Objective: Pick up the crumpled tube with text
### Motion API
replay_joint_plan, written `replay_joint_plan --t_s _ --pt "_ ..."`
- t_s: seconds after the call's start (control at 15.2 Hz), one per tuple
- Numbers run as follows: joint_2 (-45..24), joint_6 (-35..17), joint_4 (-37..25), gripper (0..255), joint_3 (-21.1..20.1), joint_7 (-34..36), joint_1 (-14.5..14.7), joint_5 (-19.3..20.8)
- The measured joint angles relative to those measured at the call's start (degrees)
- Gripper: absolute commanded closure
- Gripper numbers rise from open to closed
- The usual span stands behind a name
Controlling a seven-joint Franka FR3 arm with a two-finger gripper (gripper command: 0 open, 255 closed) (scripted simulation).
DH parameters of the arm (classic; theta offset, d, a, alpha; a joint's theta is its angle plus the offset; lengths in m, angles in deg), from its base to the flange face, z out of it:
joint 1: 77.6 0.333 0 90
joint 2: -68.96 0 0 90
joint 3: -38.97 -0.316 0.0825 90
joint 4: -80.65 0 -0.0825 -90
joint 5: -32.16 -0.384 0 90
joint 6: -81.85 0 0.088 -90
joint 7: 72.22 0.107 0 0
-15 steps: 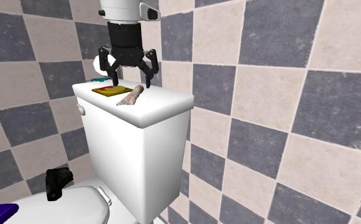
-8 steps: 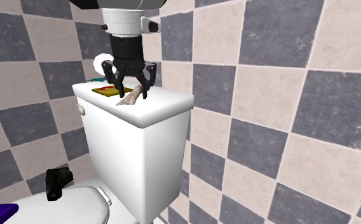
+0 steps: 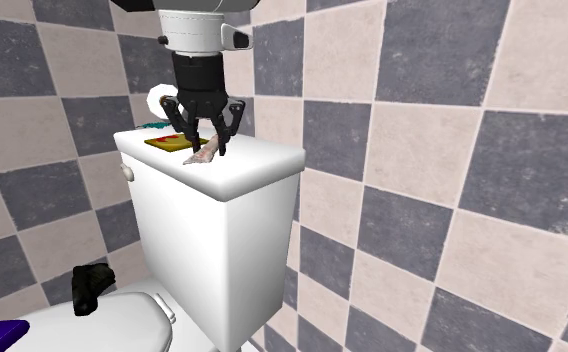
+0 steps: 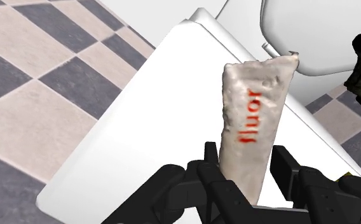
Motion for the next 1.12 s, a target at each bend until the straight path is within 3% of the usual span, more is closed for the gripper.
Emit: replay_joint_plan --t_s 0.53,1.12 --pt "-0.3 4.2 -4.2 255 -0.2 -0.5 0.2 -0.3" --pt "-2.0 11.6 -13.3 255 -0.3 -1.2 0.8 0.0"
